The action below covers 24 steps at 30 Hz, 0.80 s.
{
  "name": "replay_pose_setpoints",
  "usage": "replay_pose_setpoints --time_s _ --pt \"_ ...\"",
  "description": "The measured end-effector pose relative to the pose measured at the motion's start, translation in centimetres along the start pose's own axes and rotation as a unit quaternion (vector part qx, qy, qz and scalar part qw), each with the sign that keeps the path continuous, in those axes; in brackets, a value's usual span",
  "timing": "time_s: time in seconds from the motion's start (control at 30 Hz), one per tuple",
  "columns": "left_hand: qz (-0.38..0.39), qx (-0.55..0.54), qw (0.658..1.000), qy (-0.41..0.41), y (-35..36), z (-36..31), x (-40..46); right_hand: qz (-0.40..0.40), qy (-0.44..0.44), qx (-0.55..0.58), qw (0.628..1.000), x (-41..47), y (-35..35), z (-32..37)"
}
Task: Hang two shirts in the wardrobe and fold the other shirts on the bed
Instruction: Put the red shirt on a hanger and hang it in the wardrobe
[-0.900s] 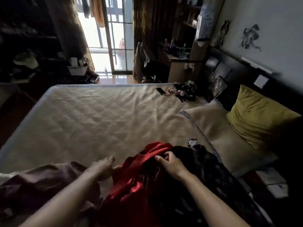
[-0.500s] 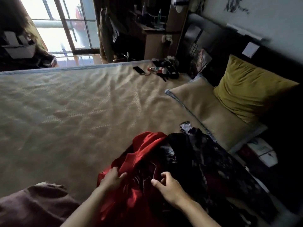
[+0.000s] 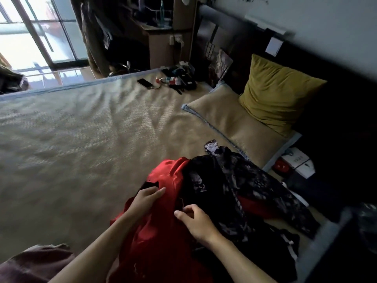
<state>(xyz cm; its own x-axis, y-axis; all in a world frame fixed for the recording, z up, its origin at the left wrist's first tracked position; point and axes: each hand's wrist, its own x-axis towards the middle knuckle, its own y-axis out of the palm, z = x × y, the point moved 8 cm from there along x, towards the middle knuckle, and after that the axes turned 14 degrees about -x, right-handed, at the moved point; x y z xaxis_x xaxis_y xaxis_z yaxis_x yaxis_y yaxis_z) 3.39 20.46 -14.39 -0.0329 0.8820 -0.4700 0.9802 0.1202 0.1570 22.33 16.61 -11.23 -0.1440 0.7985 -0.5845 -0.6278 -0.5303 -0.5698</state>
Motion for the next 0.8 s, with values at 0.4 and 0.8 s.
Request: replay_pose_setpoints --time_s 0.4,0.8 --pt "0.259 -0.103 0.950 0.141 31.8 -23.1 -17.1 -0.379 -0.084 0.175 0.905 -20.3 -24.7 -0.1" --pt "0.285 -0.006 0.910 0.301 50.9 -33.0 -30.5 -0.346 -0.243 0.224 0.878 -36.8 -44.3 -7.0"
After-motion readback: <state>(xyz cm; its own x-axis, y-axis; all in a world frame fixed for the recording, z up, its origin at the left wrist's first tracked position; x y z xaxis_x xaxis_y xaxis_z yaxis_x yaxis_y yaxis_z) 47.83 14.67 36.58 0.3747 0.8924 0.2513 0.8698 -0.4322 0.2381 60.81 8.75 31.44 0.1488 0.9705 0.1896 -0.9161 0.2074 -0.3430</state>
